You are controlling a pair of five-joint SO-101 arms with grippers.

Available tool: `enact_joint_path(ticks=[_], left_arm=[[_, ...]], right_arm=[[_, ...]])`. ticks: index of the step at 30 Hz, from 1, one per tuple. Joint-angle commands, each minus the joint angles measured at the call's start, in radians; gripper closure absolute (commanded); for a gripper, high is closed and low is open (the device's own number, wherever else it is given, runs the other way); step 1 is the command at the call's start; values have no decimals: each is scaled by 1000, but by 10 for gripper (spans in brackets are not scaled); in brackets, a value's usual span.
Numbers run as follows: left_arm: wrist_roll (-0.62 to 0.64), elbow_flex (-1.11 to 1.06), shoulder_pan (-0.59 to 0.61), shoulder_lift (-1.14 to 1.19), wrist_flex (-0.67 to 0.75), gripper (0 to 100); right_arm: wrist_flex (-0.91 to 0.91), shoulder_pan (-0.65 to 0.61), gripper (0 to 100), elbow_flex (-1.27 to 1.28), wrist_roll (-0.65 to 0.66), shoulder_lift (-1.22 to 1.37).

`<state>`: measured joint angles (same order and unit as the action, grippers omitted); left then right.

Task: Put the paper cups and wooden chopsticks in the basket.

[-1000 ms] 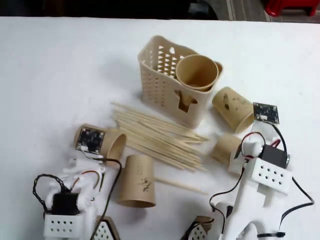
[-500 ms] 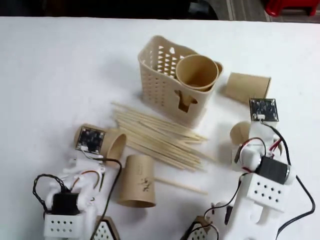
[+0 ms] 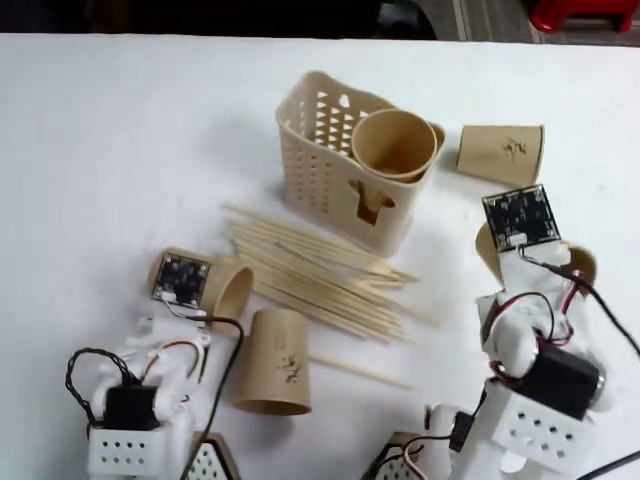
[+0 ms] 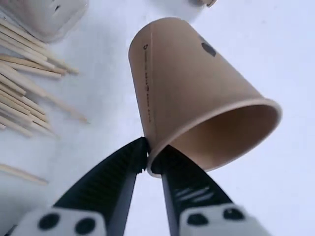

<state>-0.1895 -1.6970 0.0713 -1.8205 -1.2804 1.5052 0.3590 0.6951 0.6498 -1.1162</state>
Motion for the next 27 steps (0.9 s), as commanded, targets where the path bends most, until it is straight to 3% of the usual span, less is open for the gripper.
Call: enact_joint_path(ticks=[1, 7, 16, 27], left_arm=[[8, 5, 2, -1, -5, 976], [8, 5, 2, -1, -5, 976], [8, 5, 2, -1, -5, 976], [8, 5, 2, -1, -5, 976]], right_arm=[[8, 5, 981, -166, 25, -16], [-13, -68, 981, -328, 28, -15], [-139, -275, 981, -453, 31, -1], [-180, -453, 981, -615, 32, 341]])
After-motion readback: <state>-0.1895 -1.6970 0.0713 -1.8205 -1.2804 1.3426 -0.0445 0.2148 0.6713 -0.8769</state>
